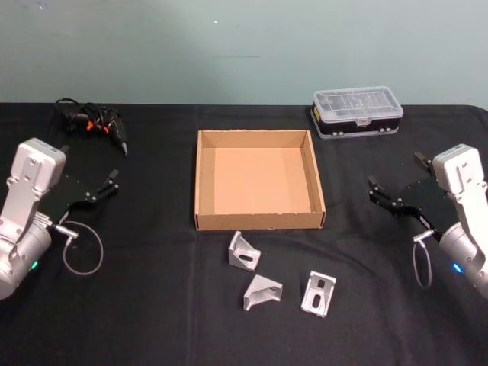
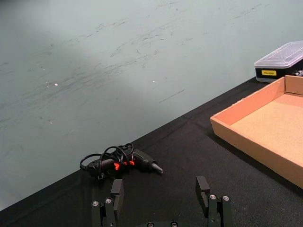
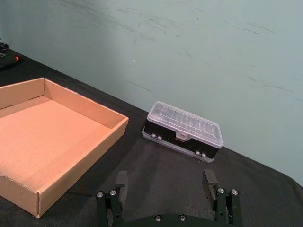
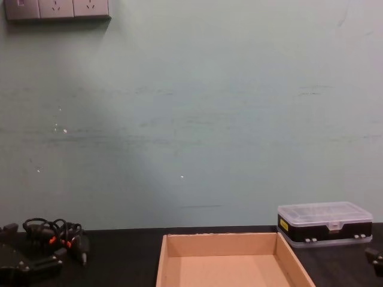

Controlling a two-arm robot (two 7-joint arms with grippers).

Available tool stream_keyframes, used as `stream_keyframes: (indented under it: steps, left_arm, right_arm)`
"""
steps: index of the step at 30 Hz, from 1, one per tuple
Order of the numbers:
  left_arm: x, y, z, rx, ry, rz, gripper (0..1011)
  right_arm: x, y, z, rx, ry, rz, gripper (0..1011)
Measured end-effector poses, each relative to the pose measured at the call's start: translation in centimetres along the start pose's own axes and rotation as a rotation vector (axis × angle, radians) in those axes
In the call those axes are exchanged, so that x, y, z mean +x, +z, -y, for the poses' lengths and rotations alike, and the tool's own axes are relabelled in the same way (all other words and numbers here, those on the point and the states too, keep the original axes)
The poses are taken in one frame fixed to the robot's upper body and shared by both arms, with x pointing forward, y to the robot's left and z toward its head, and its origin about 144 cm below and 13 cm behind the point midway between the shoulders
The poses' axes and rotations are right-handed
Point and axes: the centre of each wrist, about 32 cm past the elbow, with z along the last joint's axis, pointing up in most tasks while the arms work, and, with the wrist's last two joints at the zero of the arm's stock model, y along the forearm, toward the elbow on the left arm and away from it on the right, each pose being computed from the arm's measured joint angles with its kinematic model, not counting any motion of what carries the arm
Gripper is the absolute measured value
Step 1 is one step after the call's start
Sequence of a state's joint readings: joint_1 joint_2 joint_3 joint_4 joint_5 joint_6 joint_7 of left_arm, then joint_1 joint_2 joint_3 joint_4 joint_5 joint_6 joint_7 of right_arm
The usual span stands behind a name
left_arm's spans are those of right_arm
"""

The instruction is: Use one hand to pick up the angle iron from the table and place it into the box.

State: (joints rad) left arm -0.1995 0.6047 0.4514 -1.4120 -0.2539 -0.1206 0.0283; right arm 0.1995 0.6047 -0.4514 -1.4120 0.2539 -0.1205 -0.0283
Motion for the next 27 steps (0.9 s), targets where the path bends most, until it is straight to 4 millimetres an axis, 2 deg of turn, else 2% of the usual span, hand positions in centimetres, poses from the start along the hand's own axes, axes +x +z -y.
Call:
stream_keyframes:
  steps: [27]
  left_arm:
    - [0.00,0.00,0.00,0.000,0.000,0.000,1000]
  right_arm:
    - [0.00,0.00,0.00,0.000,0.000,0.000,1002]
